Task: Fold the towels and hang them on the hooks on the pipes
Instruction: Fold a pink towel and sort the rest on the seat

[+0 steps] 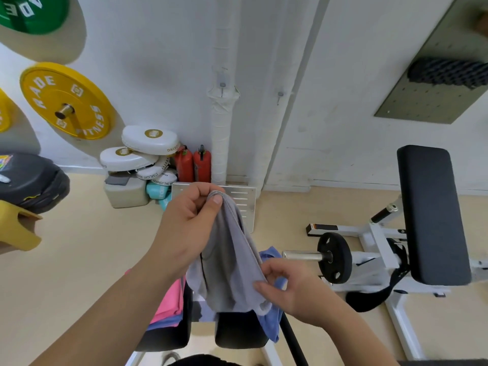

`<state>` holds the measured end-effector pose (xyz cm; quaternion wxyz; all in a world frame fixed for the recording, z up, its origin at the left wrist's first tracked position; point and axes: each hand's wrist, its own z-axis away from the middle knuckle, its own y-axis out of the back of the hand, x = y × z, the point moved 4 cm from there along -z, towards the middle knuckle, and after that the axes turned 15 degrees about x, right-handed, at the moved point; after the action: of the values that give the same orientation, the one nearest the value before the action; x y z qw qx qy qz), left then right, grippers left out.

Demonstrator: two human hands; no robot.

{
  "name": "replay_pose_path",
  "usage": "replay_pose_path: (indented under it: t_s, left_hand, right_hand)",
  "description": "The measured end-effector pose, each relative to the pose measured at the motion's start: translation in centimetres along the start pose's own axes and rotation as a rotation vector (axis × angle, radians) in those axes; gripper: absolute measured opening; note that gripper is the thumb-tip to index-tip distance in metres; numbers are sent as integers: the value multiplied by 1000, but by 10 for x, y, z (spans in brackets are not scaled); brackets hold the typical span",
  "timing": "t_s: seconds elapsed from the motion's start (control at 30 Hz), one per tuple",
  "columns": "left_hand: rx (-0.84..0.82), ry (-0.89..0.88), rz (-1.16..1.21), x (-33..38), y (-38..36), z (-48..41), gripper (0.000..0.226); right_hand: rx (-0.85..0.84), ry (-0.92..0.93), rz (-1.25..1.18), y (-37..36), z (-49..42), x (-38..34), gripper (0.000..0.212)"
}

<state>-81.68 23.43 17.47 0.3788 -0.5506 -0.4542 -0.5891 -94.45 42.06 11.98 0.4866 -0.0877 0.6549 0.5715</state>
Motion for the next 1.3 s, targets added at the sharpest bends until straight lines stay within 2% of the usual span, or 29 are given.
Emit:
replay_pose_path:
  t_s: [0.07,0.13,0.27,0.37,0.5,0.63,0.73,0.87,1.0,1.07,1.17,1.3]
  left_hand:
    - [50,12,-8,-5,0,-4,16]
    - [87,22,-24,-9,2,-8,16]
    - [102,23,-12,-11,5,-12,13]
    - [109,13,-53,-18,8,-11,13]
    - [94,23,5,-22,15,-12,16]
    - [68,-39,86,-2,22,-15,15]
    - [51,-49,90,-2,29,-18,17]
    - [64,-26,24,-12,35,-10,15]
    - [97,-83,84,-4,42,-5,16]
    - [83,-43,77,-13,38,-8,18]
    - [40,31,-15,-34,24,-4,18]
    - [94,54,9,-44,20,2,18]
  right_hand:
    - [-98,-11,77,-5,4,8,7]
    - [-149,-29,159,-10,8,17,19]
    - [-96,37,483,-10,13,35,31]
    - [134,43,560,3,14,52,32]
    - [591,47,511,42,10,61,18]
    - [868,26,446,88,12,38,16]
    - [860,14,360,102,14,29,16]
    - [715,-226,-203,101,20,36,17]
    - [868,-78,-425,110,40,14,26]
    - [899,-55,-333,112,35,16,34]
    - [739,-76,-33,103,27,26,40]
    - [881,3,-61,116,27,22,25]
